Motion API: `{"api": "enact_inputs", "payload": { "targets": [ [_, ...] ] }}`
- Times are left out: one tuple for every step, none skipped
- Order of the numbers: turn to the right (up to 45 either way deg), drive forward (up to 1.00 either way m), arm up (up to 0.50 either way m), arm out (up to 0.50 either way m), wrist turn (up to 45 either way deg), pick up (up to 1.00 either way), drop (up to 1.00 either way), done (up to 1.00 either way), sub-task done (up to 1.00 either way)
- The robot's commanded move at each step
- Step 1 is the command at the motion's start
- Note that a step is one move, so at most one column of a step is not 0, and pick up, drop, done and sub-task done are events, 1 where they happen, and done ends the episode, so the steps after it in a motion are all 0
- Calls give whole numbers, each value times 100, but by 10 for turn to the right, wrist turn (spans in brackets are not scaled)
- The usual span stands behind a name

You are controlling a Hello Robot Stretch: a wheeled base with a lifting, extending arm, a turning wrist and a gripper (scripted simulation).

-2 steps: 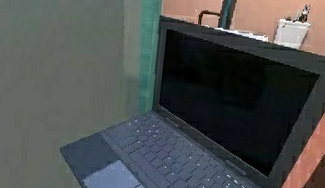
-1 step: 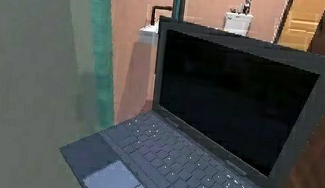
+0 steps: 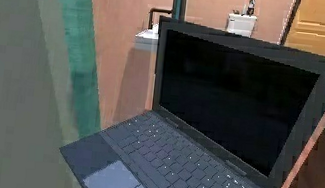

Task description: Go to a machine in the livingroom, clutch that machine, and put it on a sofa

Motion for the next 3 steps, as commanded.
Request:
{"api": "enact_inputs", "payload": {
  "targets": [
    [210,0,0,0,0,0,0,0,0],
    [0,85,0,0,0,0,0,0,0],
    [30,0,0,0,0,0,0,0,0]
  ]
}}
